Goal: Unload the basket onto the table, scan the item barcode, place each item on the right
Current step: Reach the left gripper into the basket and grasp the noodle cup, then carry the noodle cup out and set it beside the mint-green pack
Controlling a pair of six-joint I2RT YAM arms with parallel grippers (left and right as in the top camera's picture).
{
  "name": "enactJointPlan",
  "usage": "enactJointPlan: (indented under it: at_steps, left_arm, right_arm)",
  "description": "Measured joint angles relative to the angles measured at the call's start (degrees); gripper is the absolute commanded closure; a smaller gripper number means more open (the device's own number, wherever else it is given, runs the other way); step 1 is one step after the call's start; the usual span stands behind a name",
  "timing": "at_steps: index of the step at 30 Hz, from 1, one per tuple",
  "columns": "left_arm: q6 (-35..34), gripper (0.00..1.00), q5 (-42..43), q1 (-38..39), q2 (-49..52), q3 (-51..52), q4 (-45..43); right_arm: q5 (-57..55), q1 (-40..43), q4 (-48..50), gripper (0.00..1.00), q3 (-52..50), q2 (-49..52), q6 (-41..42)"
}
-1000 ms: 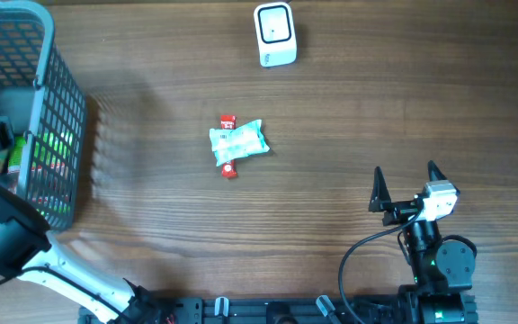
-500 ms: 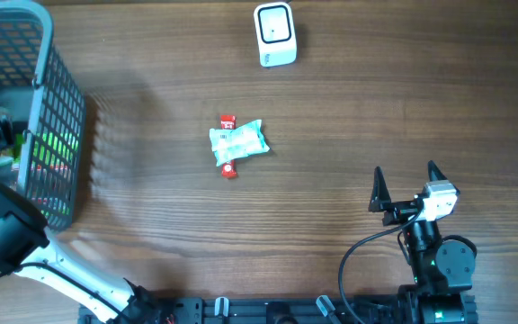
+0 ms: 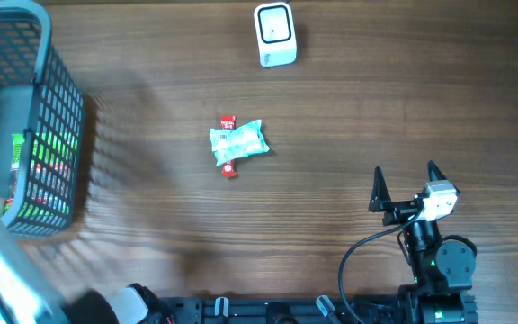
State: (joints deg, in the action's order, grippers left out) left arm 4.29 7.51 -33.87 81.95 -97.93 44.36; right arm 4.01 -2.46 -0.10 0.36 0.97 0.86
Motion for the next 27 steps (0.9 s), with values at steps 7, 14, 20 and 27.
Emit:
enactJointPlan:
  at_steps: [7, 14, 20, 27]
  left_arm:
    - [-10.3, 0.33, 0.5, 9.7, -20.0, -0.4, 16.4]
    - [-12.0, 0.36, 0.4, 15.3, -20.8, -0.3, 31.4]
    - [-12.2, 0.37, 0.5, 25.9, -12.2, 0.2, 37.9]
    - [-13.1, 0.36, 0.5, 36.3, -2.5, 19.0, 21.2]
  right_arm:
    - [0.0, 0.0, 0.0, 0.0, 0.0, 0.0, 0.0]
    - [0.0, 0.0, 0.0, 0.01, 0.0, 0.0, 0.0]
    - [0.0, 0.0, 0.0, 0.0, 0.0, 0.0, 0.0]
    - [0.0, 0.0, 0.1, 0.0, 0.0, 0.1, 0.0]
